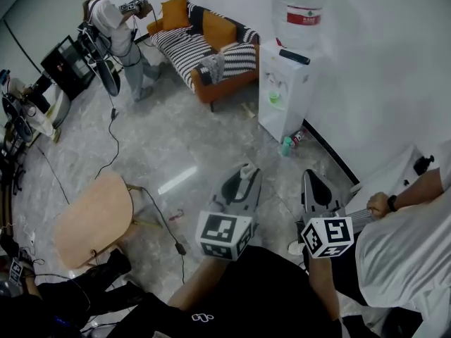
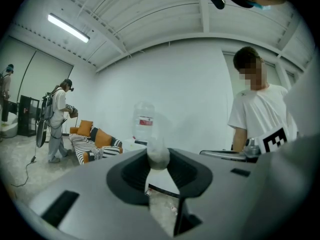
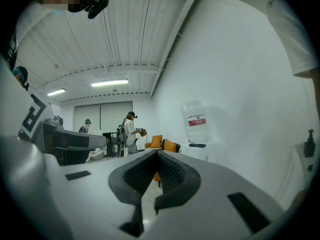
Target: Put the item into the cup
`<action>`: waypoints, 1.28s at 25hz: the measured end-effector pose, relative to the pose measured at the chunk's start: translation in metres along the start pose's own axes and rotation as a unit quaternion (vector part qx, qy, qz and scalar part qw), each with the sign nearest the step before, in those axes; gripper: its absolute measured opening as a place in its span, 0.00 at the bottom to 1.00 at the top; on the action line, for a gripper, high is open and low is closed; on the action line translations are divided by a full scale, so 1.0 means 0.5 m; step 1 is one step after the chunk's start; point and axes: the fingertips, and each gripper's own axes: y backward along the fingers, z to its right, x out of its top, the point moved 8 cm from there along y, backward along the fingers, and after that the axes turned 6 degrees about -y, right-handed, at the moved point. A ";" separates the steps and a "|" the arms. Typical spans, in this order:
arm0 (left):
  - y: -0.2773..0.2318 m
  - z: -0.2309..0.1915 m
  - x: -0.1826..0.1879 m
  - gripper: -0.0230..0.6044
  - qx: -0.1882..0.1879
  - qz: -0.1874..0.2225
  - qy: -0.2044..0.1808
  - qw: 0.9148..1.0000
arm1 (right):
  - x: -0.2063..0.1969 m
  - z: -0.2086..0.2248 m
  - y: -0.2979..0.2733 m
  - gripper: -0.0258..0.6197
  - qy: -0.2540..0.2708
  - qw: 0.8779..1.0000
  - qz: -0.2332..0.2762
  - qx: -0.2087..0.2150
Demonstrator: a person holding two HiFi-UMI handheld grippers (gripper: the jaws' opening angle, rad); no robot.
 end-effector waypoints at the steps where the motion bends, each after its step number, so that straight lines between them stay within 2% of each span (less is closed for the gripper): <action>1: -0.010 -0.007 -0.005 0.20 0.002 -0.004 0.004 1.000 | -0.004 0.004 -0.011 0.05 0.000 1.000 -0.004 -0.001; 13: -0.172 -0.138 -0.009 0.20 0.018 -0.032 0.034 0.999 | -0.012 0.046 -0.205 0.05 -0.006 0.999 -0.041 -0.005; 23: -0.340 -0.240 0.011 0.20 -0.014 -0.061 0.036 0.997 | -0.008 0.095 -0.369 0.05 -0.024 0.997 -0.061 -0.033; 32: -0.465 -0.360 0.028 0.20 -0.028 -0.069 0.016 0.997 | 0.019 0.109 -0.532 0.05 -0.024 0.997 -0.055 -0.046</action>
